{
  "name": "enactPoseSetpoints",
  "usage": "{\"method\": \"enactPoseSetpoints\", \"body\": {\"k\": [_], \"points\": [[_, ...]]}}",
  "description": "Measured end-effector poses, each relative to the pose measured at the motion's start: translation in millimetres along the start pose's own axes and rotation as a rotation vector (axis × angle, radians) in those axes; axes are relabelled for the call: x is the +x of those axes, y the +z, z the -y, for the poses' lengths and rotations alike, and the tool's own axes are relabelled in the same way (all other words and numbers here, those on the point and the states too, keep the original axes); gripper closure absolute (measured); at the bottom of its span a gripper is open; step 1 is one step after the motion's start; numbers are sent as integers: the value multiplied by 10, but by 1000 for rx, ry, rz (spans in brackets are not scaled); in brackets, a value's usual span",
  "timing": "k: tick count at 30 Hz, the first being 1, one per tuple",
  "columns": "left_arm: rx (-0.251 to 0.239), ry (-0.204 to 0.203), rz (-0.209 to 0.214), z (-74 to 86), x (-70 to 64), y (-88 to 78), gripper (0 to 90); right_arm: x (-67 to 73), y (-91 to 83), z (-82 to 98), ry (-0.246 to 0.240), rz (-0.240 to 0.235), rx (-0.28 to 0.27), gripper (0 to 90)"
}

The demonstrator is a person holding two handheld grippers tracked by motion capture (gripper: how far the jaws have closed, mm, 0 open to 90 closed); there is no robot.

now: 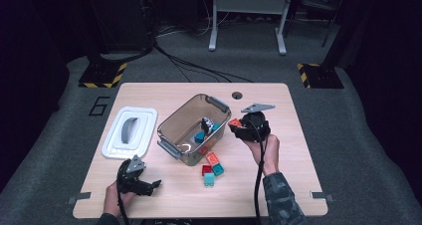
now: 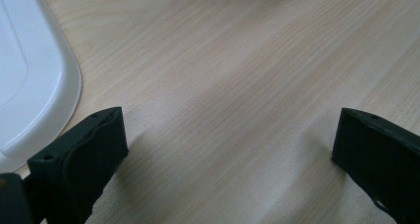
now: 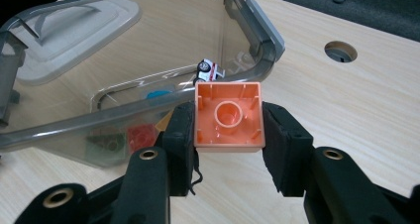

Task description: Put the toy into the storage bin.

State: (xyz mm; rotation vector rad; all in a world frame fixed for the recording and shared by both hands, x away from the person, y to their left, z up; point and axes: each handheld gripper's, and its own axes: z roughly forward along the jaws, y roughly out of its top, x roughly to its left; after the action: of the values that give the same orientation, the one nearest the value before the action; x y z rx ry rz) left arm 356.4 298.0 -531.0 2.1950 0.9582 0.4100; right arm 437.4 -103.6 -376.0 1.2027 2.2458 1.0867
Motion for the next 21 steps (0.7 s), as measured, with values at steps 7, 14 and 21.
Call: {"method": "enactPoseSetpoints", "body": {"k": [7, 14, 21], "points": [[0, 0, 0, 0, 0, 0, 4, 25, 74, -180, -10, -7, 0, 588], [0, -2, 0, 0, -1, 0, 4, 65, 183, -341, -12, -17, 7, 588], [0, 0, 0, 0, 0, 0, 4, 130, 344, -447, -26, -34, 24, 588]]}}
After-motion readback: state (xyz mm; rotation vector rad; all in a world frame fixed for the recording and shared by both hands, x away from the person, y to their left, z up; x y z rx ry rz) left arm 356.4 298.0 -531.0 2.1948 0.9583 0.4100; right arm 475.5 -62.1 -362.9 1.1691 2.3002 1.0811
